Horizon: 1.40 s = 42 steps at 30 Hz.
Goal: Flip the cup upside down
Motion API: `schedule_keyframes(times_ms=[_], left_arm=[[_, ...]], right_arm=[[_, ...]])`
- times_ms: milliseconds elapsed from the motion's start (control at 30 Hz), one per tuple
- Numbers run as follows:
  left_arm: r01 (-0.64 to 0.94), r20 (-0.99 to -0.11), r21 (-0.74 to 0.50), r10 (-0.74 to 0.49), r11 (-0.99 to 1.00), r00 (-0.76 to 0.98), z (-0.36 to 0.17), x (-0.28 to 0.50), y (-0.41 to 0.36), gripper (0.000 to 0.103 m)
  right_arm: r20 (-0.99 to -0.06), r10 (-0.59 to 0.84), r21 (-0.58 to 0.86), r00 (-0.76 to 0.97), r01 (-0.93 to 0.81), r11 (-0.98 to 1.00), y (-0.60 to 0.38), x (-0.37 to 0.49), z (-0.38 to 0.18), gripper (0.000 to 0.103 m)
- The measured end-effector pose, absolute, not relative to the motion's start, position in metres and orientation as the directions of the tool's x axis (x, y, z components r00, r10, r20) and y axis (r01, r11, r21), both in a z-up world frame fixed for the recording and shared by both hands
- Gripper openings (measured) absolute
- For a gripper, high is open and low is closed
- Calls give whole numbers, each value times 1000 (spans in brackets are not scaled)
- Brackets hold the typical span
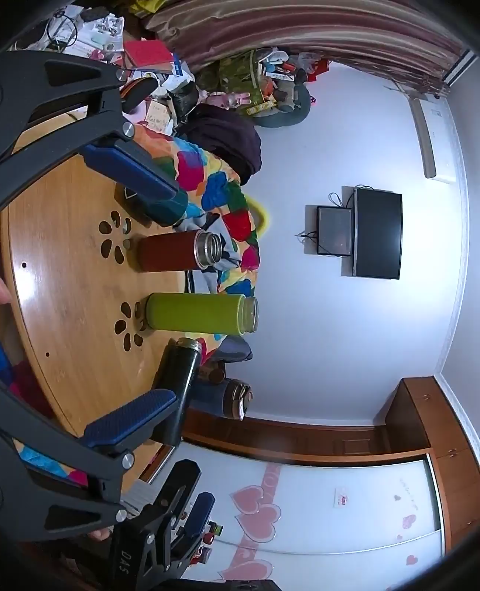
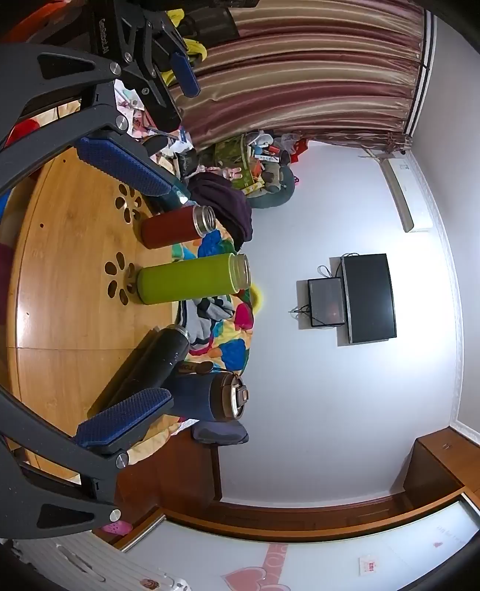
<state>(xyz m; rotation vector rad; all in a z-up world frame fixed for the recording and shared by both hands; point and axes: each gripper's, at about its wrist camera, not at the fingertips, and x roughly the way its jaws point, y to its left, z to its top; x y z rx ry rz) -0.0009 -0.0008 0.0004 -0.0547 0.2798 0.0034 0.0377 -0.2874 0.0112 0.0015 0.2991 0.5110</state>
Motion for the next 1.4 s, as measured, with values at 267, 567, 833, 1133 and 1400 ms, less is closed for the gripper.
schedule_keyframes(times_ms=[267,567,833,1133,1400], left_arm=[[-15,-293,-47,1,999,956,3,7,0,103],[-3,-260,-26,-4,1000,966,1,-3,-4,103],[-3,-249,-9,1,1000,968,2,-6,-9,103],[-4,-249,-10,1,1000,968,3,-6,-10,103],[-7,-249,-19,2,1000,968,5,-6,-10,103]], right_arm=[[-300,482,86,823,-480,873,-288,39,12,103],[-301,481,87,824,-478,874,-287,38,11,103],[-301,482,87,823,-479,873,-288,40,10,103],[-301,482,87,823,-480,873,-288,40,10,103],[-301,482,87,823,-480,873,-288,40,10,103]])
